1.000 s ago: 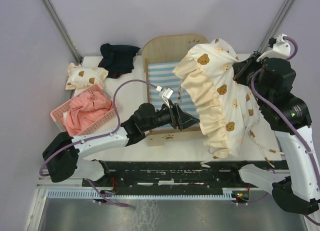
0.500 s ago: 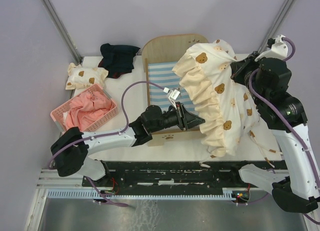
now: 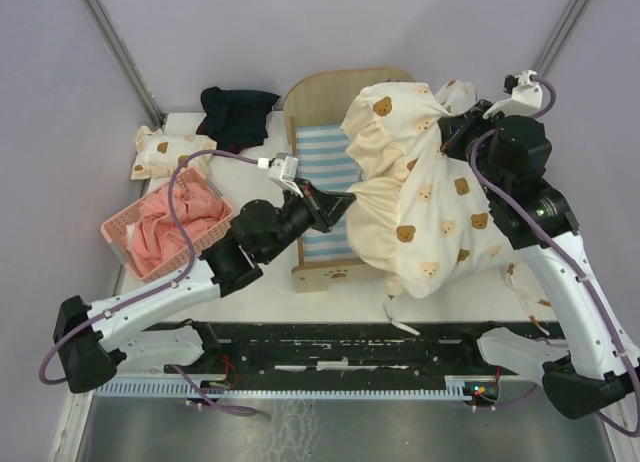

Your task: Set up the pet bed

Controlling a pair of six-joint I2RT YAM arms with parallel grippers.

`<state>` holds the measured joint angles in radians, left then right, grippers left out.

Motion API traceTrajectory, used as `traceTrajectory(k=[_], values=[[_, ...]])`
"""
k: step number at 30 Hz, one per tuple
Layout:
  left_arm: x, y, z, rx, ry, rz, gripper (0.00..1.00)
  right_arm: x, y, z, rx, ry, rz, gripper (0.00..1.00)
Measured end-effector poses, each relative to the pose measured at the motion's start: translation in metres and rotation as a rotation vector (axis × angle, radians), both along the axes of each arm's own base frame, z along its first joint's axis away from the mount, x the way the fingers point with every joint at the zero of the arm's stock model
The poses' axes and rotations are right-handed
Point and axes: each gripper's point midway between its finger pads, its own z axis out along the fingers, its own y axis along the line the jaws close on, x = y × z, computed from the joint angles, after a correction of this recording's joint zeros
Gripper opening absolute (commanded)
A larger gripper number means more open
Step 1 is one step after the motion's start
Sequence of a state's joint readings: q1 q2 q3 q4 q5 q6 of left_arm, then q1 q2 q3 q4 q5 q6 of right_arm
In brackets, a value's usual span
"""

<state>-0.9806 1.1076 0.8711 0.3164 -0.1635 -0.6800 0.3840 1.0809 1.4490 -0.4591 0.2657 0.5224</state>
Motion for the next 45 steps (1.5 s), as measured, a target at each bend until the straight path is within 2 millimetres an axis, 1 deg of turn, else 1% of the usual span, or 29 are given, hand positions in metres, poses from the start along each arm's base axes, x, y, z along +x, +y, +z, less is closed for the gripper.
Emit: traceTrajectory(k=[2,4,8,11,13,17,19,22,25,29,31,33,34,36,37,40,41,42,43,45], values=[[0.012,0.018,-0.001,0.030,-0.001,0.065,0.03,0.010,0.011,-0.005,0.029,-0.006,0.031,0.02],[0.026,0.037,-0.007,0.066,0.013,0.130,0.03,0.023,0.022,-0.014,0.058,-0.001,0.053,0.02],[0.056,0.074,-0.024,0.117,0.057,0.244,0.03,0.052,0.042,-0.031,0.112,0.019,0.080,0.02],[0.073,0.094,-0.038,0.151,0.092,0.302,0.03,0.072,0.056,-0.040,0.156,0.026,0.098,0.02],[0.084,0.104,-0.043,0.161,0.106,0.331,0.03,0.085,0.066,-0.045,0.185,0.033,0.114,0.02],[0.102,0.117,-0.062,0.195,0.151,0.370,0.03,0.109,0.086,-0.058,0.231,0.053,0.146,0.02],[0.110,0.124,-0.073,0.223,0.187,0.386,0.03,0.118,0.094,-0.066,0.253,0.063,0.157,0.02],[0.120,0.133,-0.083,0.251,0.226,0.413,0.03,0.133,0.106,-0.083,0.279,0.089,0.166,0.02],[0.126,0.144,-0.086,0.264,0.248,0.444,0.03,0.149,0.121,-0.098,0.292,0.118,0.188,0.02],[0.133,0.154,-0.085,0.272,0.262,0.480,0.03,0.173,0.144,-0.110,0.301,0.141,0.224,0.02],[0.137,0.159,-0.087,0.282,0.274,0.500,0.03,0.182,0.153,-0.115,0.305,0.151,0.237,0.02],[0.140,0.166,-0.092,0.299,0.297,0.521,0.03,0.186,0.161,-0.121,0.307,0.164,0.252,0.02],[0.141,0.169,-0.094,0.305,0.305,0.531,0.03,0.188,0.164,-0.124,0.307,0.170,0.257,0.04],[0.144,0.179,-0.100,0.322,0.331,0.557,0.03,0.190,0.168,-0.127,0.308,0.176,0.265,0.16],[0.145,0.184,-0.103,0.329,0.343,0.571,0.03,0.191,0.171,-0.127,0.309,0.179,0.272,0.27],[0.146,0.195,-0.108,0.345,0.370,0.598,0.03,0.193,0.175,-0.122,0.298,0.186,0.294,0.53],[0.145,0.200,-0.112,0.355,0.386,0.607,0.03,0.192,0.177,-0.114,0.280,0.183,0.309,0.60],[0.145,0.200,-0.112,0.356,0.388,0.607,0.03,0.192,0.177,-0.113,0.277,0.182,0.312,0.67],[0.144,0.201,-0.114,0.360,0.395,0.610,0.04,0.190,0.176,-0.110,0.261,0.185,0.313,0.71],[0.143,0.204,-0.115,0.369,0.408,0.612,0.23,0.183,0.170,-0.109,0.212,0.207,0.307,0.75]])
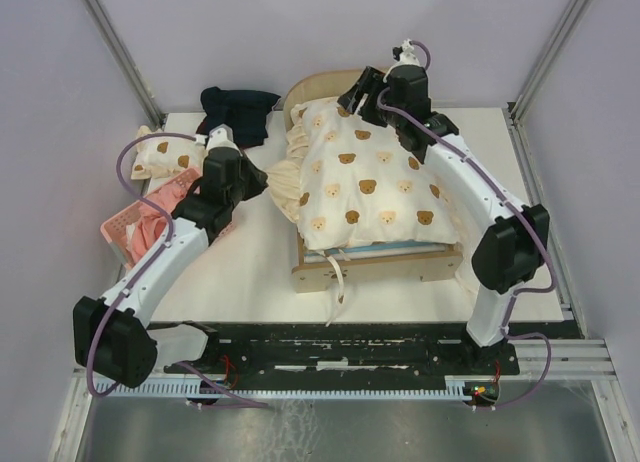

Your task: Set up the pet bed

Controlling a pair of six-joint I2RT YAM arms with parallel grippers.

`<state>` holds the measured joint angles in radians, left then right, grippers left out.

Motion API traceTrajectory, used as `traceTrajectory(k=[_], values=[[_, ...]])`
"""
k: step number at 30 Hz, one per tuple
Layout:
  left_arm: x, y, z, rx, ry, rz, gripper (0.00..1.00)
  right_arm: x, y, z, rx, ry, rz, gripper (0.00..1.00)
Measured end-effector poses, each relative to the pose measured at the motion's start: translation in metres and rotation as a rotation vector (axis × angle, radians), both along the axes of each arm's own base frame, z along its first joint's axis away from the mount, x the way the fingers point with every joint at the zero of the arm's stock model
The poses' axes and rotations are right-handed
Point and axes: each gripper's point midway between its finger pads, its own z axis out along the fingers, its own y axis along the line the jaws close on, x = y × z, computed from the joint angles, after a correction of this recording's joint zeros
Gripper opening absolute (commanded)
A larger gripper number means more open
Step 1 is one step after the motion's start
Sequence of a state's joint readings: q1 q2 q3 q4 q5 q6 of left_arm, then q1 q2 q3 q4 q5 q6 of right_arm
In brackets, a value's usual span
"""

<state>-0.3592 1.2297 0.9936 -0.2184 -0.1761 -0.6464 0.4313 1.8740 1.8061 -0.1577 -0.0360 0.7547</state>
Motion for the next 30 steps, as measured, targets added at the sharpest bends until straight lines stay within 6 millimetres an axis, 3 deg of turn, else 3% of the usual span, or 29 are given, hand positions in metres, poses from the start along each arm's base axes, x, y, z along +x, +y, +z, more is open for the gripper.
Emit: traceTrajectory(k=[3,5,7,12,15,18,20,23,25,30], values=[[-0.001,0.001,0.008,0.009,0.006,-0.006,0.53,-0.022,-0.019,-0.006,-0.119,0.054,-0.005,0.77],[-0.001,-0.001,0.021,0.006,-0.008,-0.026,0.62,-0.044,-0.036,-0.006,-0.214,0.084,-0.005,0.77],[-0.006,-0.005,0.033,-0.007,-0.031,-0.054,0.64,-0.066,-0.053,-0.003,-0.289,0.094,-0.007,0.77],[-0.034,-0.020,0.053,-0.051,-0.074,-0.160,0.63,-0.146,-0.103,-0.016,-0.450,0.141,0.013,0.73],[-0.059,-0.038,0.042,-0.066,-0.058,-0.250,0.63,-0.186,-0.115,-0.033,-0.489,0.171,0.048,0.71],[-0.078,-0.049,0.013,-0.067,0.008,-0.321,0.63,-0.220,-0.105,-0.050,-0.511,0.188,0.126,0.68],[-0.087,-0.050,-0.009,-0.062,0.063,-0.344,0.64,-0.239,-0.088,-0.060,-0.518,0.192,0.195,0.66],[-0.096,-0.049,-0.025,-0.054,0.111,-0.356,0.65,-0.261,-0.061,-0.072,-0.517,0.195,0.289,0.63],[-0.101,-0.046,-0.026,-0.047,0.117,-0.357,0.65,-0.276,-0.043,-0.082,-0.524,0.196,0.346,0.61],[-0.113,-0.031,-0.007,0.003,0.045,-0.353,0.65,-0.304,0.001,-0.106,-0.571,0.200,0.466,0.59]])
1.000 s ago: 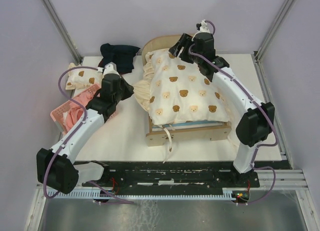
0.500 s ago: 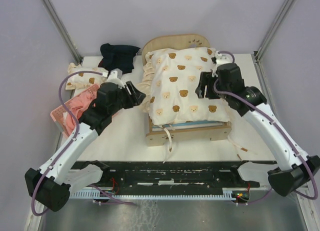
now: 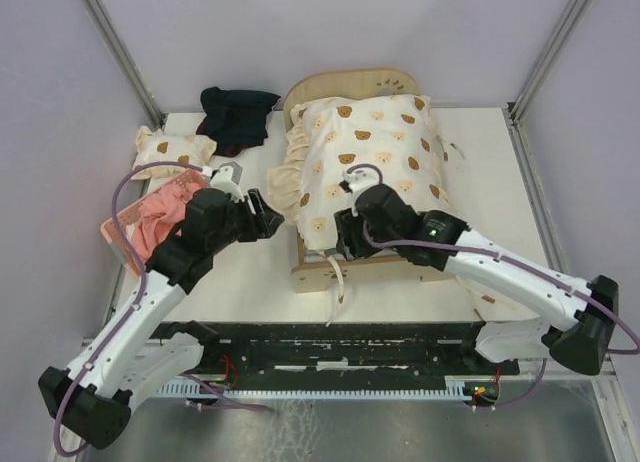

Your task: Set up the pet bed

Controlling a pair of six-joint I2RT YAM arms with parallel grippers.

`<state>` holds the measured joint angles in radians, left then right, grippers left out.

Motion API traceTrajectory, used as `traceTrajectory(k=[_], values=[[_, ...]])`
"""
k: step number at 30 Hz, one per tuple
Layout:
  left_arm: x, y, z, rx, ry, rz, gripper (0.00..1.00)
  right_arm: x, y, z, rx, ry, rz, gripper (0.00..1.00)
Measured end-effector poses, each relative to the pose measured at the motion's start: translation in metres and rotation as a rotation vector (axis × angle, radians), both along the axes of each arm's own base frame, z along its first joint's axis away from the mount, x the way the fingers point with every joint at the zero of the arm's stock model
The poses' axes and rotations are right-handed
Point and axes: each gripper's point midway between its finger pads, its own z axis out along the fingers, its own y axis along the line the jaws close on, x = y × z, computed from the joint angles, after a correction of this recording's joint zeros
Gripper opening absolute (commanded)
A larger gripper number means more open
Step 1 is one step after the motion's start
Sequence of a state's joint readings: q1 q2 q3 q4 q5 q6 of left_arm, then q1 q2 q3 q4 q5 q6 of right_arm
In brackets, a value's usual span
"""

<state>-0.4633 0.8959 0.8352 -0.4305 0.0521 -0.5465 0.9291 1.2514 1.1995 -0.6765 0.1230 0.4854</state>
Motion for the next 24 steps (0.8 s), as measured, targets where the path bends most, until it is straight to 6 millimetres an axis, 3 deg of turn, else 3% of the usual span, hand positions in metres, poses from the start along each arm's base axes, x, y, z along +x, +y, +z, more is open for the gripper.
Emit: traceTrajectory(k=[5,10,18,20,24], values=[[-0.011,0.020,0.023,0.038,-0.107,0.030,0.66,-0.012,0.032,-0.034,-0.110,0.010,0.060,0.57],[-0.016,0.029,0.037,0.038,-0.167,0.049,0.64,-0.007,0.042,-0.051,-0.187,0.004,0.045,0.55],[-0.016,0.030,0.022,0.059,-0.139,0.050,0.61,0.004,0.049,-0.068,-0.234,0.015,0.013,0.51],[-0.016,0.029,0.017,0.064,-0.126,0.047,0.60,0.006,0.051,-0.070,-0.243,0.020,0.009,0.43],[-0.016,0.025,0.012,0.065,-0.121,0.021,0.57,0.006,0.052,-0.071,-0.256,0.029,0.008,0.04]])
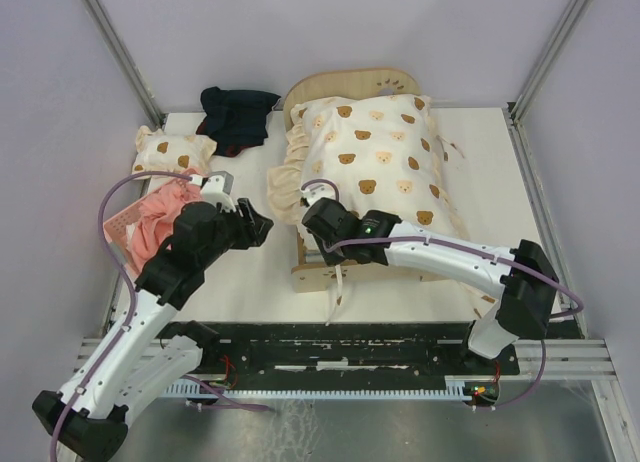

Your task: Set up the pet bed

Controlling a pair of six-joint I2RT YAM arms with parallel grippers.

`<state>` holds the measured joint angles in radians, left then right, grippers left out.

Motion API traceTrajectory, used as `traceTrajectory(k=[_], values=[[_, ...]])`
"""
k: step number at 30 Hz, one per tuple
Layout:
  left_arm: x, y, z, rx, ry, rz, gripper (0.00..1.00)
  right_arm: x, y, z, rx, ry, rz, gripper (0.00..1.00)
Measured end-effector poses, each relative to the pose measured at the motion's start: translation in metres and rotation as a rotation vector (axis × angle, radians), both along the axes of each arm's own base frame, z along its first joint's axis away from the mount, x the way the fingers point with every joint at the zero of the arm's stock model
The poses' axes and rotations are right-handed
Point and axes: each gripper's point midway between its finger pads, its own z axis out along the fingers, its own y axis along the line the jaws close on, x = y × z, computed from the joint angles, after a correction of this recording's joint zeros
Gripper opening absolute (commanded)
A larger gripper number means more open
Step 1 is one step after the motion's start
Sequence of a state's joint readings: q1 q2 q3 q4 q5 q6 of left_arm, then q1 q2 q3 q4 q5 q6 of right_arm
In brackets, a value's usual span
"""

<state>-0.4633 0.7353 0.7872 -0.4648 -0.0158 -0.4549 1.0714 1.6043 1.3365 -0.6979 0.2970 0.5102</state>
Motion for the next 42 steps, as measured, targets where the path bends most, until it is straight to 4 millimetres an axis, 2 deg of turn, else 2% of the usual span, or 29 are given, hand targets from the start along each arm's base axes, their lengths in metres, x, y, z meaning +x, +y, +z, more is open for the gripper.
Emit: traceTrajectory(k=[4,7,9,12,15,17,21,25,33,42], values=[[0.000,-0.007,-0.005,0.000,-0.015,-0.045,0.56,0.001,0.000,0.003,0.006,-0.007,0.000,0.02],[-0.002,-0.016,-0.012,-0.010,-0.020,-0.104,0.55,0.002,0.001,0.015,0.035,-0.029,0.005,0.02],[-0.004,-0.022,-0.016,-0.015,-0.033,-0.147,0.55,0.004,0.000,0.035,0.085,-0.073,0.005,0.02],[-0.005,-0.031,-0.020,-0.025,-0.044,-0.204,0.55,0.006,0.000,0.077,0.199,-0.150,0.001,0.02],[-0.005,-0.039,-0.017,-0.038,-0.063,-0.249,0.55,0.008,-0.002,0.115,0.313,-0.213,-0.007,0.02],[-0.006,-0.045,-0.010,-0.050,-0.093,-0.283,0.57,0.009,0.000,0.131,0.367,-0.239,-0.013,0.02],[-0.010,-0.056,0.002,-0.088,-0.159,-0.348,0.59,0.013,0.004,0.136,0.417,-0.241,-0.041,0.02],[-0.017,-0.064,0.003,-0.108,-0.183,-0.398,0.60,0.017,0.007,0.137,0.459,-0.236,-0.072,0.02],[-0.010,-0.069,-0.017,-0.074,-0.126,-0.394,0.59,0.026,0.007,0.144,0.500,-0.248,-0.104,0.02],[-0.020,-0.090,-0.029,-0.061,-0.123,-0.436,0.59,0.040,-0.006,0.146,0.491,-0.275,-0.149,0.02]])
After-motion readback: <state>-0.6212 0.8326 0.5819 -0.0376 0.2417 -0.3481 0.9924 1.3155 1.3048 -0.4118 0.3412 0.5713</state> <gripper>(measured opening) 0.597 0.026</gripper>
